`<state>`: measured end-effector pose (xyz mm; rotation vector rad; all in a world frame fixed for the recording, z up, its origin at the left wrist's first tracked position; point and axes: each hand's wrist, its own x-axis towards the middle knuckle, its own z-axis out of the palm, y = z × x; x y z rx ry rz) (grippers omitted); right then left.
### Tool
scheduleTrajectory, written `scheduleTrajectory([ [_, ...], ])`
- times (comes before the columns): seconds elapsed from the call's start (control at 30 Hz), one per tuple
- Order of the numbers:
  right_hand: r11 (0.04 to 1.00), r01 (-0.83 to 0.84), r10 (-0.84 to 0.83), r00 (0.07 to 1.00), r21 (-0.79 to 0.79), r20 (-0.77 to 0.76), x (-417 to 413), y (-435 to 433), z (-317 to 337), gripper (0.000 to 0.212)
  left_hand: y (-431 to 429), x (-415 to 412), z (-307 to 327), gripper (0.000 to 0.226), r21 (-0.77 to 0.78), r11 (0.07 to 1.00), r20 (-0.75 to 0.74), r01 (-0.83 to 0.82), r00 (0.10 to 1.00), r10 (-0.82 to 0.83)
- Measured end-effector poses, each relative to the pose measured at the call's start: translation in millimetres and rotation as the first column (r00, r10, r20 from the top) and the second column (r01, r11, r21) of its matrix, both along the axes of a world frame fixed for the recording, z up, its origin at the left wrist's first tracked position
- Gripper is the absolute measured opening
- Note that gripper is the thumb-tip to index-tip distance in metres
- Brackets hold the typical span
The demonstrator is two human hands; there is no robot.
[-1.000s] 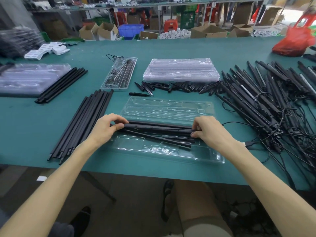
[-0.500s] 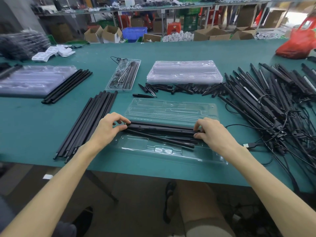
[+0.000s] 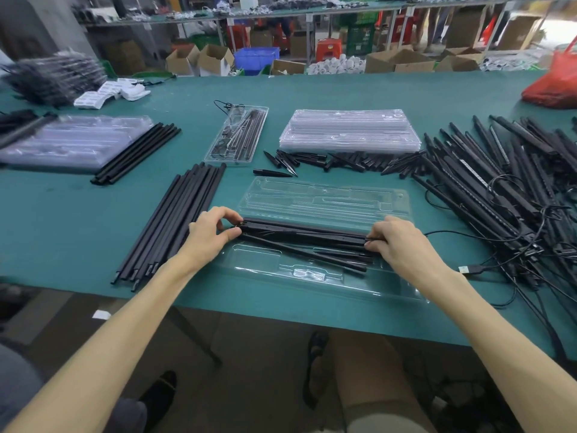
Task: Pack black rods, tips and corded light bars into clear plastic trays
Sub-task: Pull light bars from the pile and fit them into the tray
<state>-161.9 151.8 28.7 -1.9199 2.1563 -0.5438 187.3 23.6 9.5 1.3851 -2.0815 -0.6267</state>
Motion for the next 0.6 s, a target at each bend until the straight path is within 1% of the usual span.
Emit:
scheduleTrajectory([
  [0.17, 1.000, -0.006, 0.006, 1.000, 0.006, 0.009, -0.7, 0.3, 1.1, 0.010, 4.1, -2.8, 2.8, 0.022, -0.007, 1.000, -0.001, -0.001, 1.000, 0.001],
  [0.3, 0.998, -0.023, 0.023, 1.000, 0.056, 0.009, -1.2, -2.2, 7.2, 0.016, 6.9, -0.4, 3.5, 0.026, 0.014, 1.000, -0.034, 0.020, 0.999, -0.019],
  [0.47, 0.999, -0.024, 0.025, 0.999, 0.041, -0.027, 0.6, 0.6, 5.4, 0.018, 4.5, 1.6, 7.5, 0.027, -0.111, 0.991, 0.131, 0.068, 0.990, -0.053],
  [0.6, 1.000, -0.025, 0.024, 0.998, -0.011, -0.058, 3.4, 5.9, 1.8, 0.027, 2.4, 3.7, 7.3, 0.024, -0.145, 0.988, 0.154, 0.061, 0.987, -0.038],
])
